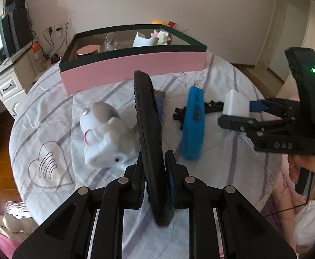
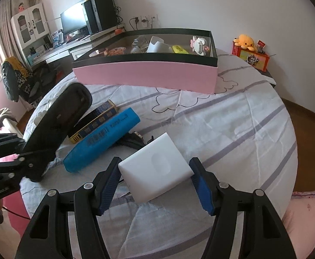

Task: Organize rigid objects
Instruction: 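Lift remote with left gripper while right gripper carries the charger toward the pink box, then open left gripper to drop the remote in the box while right gripper releases the charger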

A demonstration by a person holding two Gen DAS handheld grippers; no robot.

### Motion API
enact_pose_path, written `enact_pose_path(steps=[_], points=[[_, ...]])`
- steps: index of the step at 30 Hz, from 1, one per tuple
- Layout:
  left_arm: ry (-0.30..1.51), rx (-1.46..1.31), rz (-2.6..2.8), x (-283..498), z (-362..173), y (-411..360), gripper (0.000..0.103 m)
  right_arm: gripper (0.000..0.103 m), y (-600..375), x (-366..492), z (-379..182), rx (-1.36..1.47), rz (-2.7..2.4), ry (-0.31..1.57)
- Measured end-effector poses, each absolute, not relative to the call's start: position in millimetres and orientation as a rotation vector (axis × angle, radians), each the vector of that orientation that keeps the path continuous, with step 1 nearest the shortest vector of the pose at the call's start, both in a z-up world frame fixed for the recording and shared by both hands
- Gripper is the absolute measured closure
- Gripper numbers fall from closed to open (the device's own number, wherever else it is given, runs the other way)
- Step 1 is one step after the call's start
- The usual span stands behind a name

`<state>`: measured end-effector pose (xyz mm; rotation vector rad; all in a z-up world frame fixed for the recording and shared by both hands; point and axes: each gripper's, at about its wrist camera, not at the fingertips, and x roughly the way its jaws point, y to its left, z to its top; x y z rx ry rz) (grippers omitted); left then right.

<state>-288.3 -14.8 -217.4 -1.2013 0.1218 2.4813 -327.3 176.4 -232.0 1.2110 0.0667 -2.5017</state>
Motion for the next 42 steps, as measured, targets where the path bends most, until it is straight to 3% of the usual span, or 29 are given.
enact_pose_path(steps=[7,24,42], points=[[0.122,-1.19,2.523,-297,-216,-14,0.09,0.037,177,-329,-230,1.204,-2.508,0.07],[0.132,-1.045,2.592,-299,-164,-34,0.09,0.037,160,-339,-183,1.09,-2.531,0.129],[0.283,-1.057,2.597,-442,-125,-32,0.09,0.037,151,-447,-145,1.046,-2.554,0.231]])
